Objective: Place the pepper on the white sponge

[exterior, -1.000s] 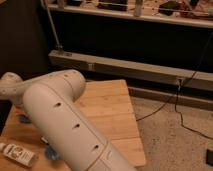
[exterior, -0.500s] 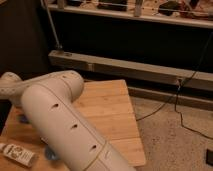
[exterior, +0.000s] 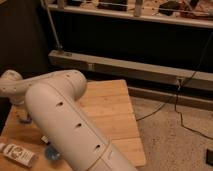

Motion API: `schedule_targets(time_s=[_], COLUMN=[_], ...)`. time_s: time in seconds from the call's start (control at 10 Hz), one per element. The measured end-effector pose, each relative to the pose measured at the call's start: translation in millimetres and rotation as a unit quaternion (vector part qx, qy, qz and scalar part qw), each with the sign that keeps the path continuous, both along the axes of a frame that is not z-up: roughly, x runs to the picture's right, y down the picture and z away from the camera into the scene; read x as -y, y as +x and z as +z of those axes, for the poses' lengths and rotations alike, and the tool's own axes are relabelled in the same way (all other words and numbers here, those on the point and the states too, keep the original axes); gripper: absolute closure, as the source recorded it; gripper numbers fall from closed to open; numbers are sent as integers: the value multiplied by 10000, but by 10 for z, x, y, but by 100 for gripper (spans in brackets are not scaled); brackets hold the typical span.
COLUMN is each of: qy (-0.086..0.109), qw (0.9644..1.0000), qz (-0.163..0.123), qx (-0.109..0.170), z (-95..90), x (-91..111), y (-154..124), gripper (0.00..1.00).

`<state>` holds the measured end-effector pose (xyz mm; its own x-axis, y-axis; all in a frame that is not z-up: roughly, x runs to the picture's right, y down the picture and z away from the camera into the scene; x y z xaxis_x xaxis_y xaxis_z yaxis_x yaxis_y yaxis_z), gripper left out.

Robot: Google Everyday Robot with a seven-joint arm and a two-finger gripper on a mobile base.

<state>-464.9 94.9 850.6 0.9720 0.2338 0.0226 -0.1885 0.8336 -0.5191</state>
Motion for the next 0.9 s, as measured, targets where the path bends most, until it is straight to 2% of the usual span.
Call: schedule_targets(time_s=[0.2,0.4,0.5,0.7,0.8,0.9], qy=[26,-34,-73,-36,51,113], qw=[10000,9995,9984,9935,9886,9847], qz=[10,-40,2,322,585,753], qx=[-29,-318,-553,-1093,-1386,-1567], z=[-95,-229,-328,-547,-674,-744], x=[16,-46,-91,-154,-172,-183], y=[103,362,567,1046,1325,1508], gripper=[22,22,22,22,22,22])
